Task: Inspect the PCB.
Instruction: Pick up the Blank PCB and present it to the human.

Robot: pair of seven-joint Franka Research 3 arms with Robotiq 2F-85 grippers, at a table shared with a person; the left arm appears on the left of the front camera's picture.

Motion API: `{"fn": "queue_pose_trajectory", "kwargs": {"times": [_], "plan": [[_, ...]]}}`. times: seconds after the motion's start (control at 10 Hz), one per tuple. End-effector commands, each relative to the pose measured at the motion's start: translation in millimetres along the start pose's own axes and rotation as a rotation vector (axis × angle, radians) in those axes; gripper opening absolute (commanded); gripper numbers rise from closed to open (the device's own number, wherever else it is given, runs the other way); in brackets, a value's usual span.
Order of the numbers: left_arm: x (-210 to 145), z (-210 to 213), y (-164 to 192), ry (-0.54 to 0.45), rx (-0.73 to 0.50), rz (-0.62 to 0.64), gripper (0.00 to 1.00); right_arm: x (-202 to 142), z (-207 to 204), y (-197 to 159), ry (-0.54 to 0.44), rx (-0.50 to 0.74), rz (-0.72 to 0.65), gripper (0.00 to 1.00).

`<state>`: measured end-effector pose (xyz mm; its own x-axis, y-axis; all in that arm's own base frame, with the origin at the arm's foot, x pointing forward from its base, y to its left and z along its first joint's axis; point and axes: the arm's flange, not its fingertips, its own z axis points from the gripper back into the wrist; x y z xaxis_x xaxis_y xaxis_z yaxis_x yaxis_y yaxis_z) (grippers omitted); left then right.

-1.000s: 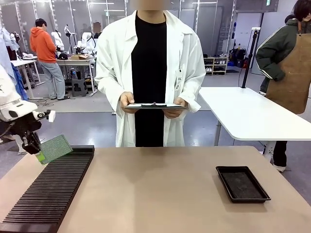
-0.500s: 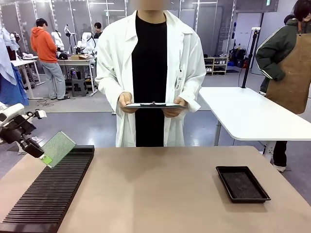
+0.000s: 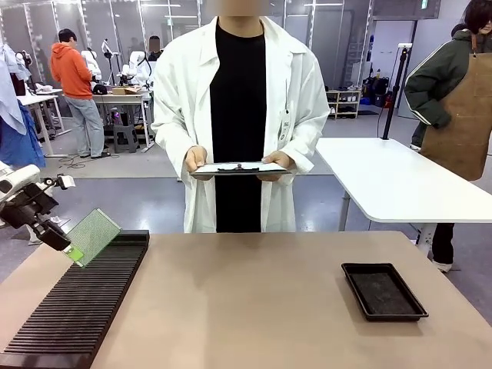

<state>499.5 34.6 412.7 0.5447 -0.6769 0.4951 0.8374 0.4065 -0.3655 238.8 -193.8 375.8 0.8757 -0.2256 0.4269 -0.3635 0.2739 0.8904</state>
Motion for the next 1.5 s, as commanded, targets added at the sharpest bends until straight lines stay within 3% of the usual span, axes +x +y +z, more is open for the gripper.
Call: {"fn": "queue_pose_trajectory", "kwargs": {"times": [0.0,0.4,0.7,0.9,1.3,1.4], "plan": [[6.7,-1.4,9.8,-0.063,-0.135,0.106,0.03,2.6,1.1,0.6,-0.011,0.01,0.021,1.0],[32.7,-36.6,43.0,-0.351,-0.613,0.533,0.03,2.6,1.1,0.6,-0.011,0.01,0.021,1.0],[54.9,-75.0,48.2,-0.455,-0.765,0.718,0.03,2.6,1.1,0.6,-0.011,0.01,0.021,1.0],[61.3,-88.4,51.0,-0.502,-0.696,0.768,0.03,2.6,1.1,0.6,-0.011,0.01,0.021,1.0],[67.4,-97.8,47.8,-0.502,-0.744,0.78,0.03,2.6,1.1,0.6,-0.011,0.01,0.021,1.0],[64.2,-96.3,56.8,-0.491,-0.698,0.767,0.03,2.6,1.1,0.6,-0.011,0.01,0.021,1.0]]}}
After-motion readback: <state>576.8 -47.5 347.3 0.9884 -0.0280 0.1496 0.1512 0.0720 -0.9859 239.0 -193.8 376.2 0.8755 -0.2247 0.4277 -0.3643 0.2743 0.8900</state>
